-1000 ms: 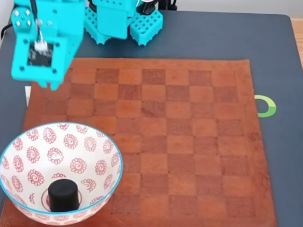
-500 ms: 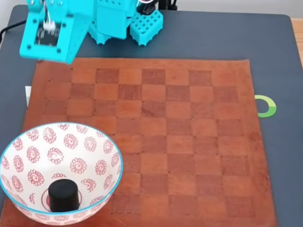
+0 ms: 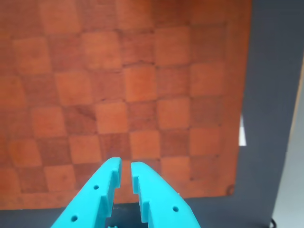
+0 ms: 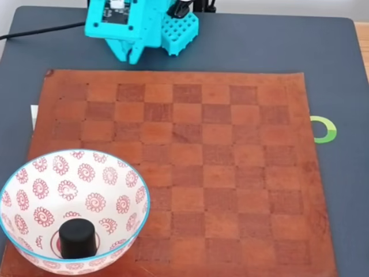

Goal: Grasp a black cylinder and put it in a bowl.

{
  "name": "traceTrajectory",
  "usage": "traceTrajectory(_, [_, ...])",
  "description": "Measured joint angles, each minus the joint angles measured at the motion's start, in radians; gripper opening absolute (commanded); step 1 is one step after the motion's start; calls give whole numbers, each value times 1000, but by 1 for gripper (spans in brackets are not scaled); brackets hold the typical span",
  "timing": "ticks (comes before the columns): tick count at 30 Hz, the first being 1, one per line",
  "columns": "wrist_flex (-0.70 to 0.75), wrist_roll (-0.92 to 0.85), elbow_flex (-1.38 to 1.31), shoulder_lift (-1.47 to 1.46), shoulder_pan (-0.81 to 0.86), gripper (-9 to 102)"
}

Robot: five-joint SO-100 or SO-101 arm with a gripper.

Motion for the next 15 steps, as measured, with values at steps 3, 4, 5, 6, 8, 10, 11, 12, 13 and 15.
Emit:
traceTrajectory(3, [-38, 43, 86, 78, -28, 0])
traceTrajectory(4, [-51, 55, 115, 104, -43, 0])
traceTrajectory(5, [-66, 69, 149, 133, -63, 0])
traceTrajectory(6, [-78, 81, 178, 155, -80, 0])
traceTrajectory(8, [-107, 107, 241, 204, -94, 0])
traceTrajectory(10, [-140, 127, 307, 253, -106, 0])
traceTrajectory(11, [-155, 133, 337, 275, -121, 0])
traceTrajectory(12, [-170, 137, 370, 301, -132, 0])
traceTrajectory(13, [-183, 141, 399, 324, -133, 0])
traceTrajectory(15, [-199, 147, 454, 370, -124, 0])
